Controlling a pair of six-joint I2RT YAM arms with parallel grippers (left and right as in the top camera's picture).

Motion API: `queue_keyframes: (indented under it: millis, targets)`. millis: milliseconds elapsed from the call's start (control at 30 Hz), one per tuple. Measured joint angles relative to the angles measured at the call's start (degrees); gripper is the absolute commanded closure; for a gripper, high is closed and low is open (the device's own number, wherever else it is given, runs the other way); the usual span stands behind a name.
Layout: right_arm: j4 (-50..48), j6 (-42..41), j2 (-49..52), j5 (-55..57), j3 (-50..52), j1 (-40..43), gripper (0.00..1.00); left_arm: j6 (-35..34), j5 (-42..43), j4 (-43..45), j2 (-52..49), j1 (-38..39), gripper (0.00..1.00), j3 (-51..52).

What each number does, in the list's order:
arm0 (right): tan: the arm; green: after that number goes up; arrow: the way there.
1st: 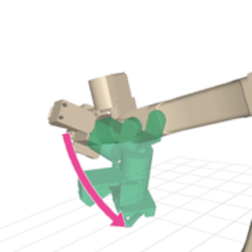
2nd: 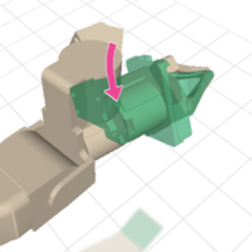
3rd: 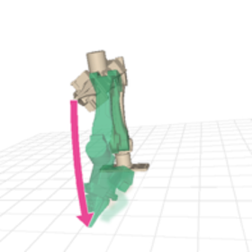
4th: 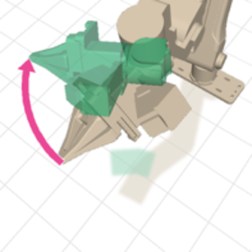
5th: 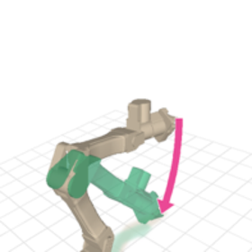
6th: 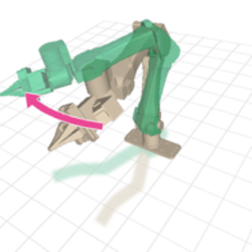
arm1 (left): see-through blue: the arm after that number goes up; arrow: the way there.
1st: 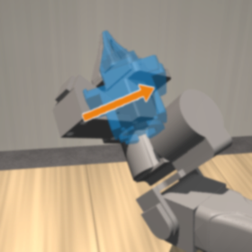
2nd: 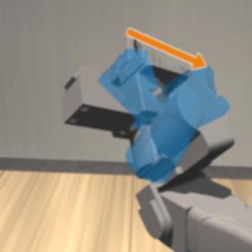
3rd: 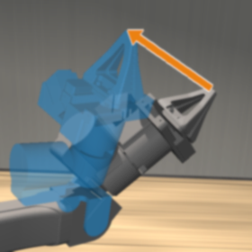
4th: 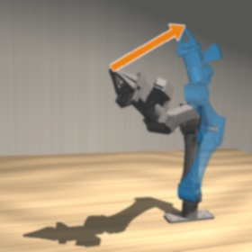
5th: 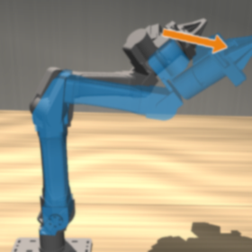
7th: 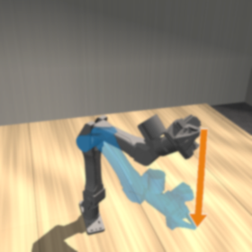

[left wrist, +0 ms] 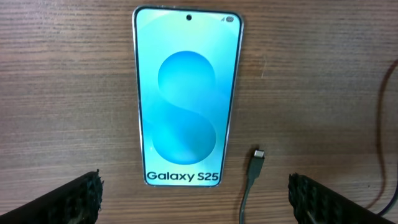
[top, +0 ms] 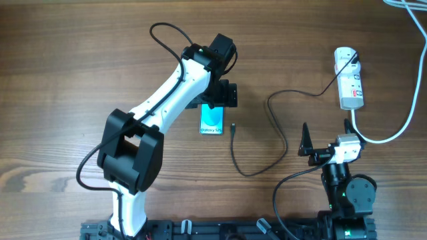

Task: Plug charger to phone and switch on socket
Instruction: 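Lower the left gripper and close it on the phone's bottom edge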

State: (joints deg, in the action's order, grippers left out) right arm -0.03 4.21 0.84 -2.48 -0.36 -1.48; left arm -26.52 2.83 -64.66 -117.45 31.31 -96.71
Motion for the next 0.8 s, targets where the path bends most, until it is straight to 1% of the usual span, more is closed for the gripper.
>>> queue_keyframes:
  millis: [167,367,567,800]
  targets:
    - [0.02,0.00,0.00,0.00,0.00,0.00,0.00,0.00,0.00,3.69,0.00,0.00,0.00,2.27]
    - [0.02,0.00,0.00,0.00,0.00,0.00,0.00,0.00,-0.02,4.79,0.00,0.00,0.00,2.89]
    - [0.02,0.00,0.00,0.00,0.00,0.00,0.00,-0.02,-0.02,8.26,0.00,0.04,0.00,5.90]
    - [0.00,0.00,0.00,0.00,0.00,0.00,0.00,-0.44,-2.08,8.59,-0.02,0.11,0.00,7.15]
